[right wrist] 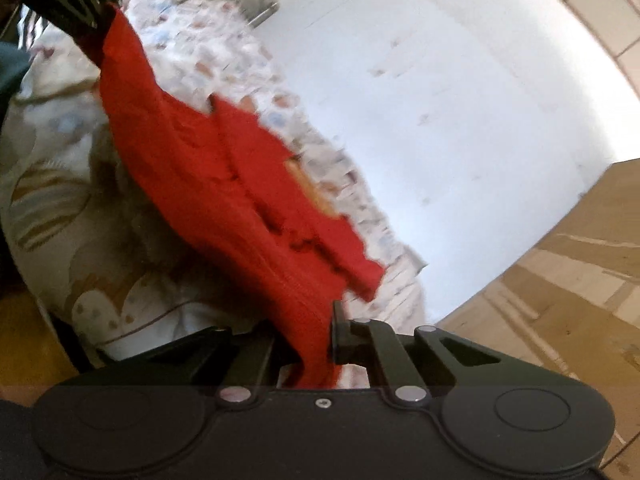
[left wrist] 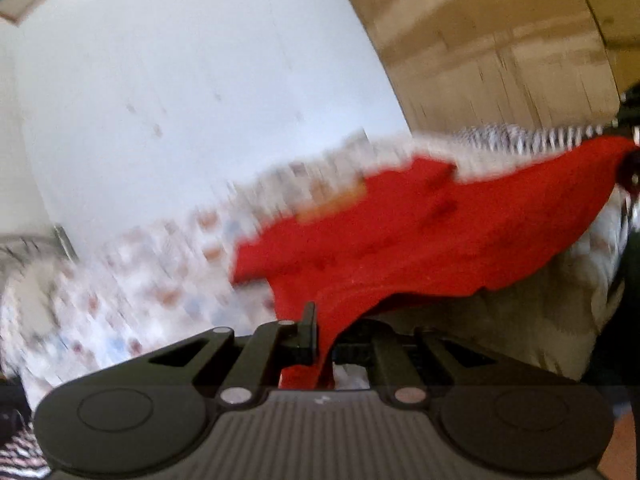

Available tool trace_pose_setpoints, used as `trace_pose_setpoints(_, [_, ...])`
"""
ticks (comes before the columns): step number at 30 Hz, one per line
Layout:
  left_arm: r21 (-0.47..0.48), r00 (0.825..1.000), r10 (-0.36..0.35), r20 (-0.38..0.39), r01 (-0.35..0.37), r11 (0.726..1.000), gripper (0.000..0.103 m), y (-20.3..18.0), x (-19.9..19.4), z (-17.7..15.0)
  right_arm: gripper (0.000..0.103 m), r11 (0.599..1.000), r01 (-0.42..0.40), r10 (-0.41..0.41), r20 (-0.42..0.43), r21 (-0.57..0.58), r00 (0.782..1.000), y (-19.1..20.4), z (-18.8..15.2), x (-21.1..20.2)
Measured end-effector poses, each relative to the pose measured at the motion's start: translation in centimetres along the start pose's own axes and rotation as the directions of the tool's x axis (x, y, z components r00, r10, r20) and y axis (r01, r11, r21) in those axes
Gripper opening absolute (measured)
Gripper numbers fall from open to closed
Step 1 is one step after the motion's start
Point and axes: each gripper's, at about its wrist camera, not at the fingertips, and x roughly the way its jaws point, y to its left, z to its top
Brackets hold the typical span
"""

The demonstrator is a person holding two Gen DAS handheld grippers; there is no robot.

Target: Fold small clothes

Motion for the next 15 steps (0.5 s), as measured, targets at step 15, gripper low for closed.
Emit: trace_pose_setpoints(15, [-0.044, 0.966, 0.044, 0.254, -0.034, 0.998, 0.005, 2.4, -13.3, 6.3, 0.005, 0.996, 0.084, -0.085, 0.145, 0.009, 0.986, -8.3, 4.9, -11.2])
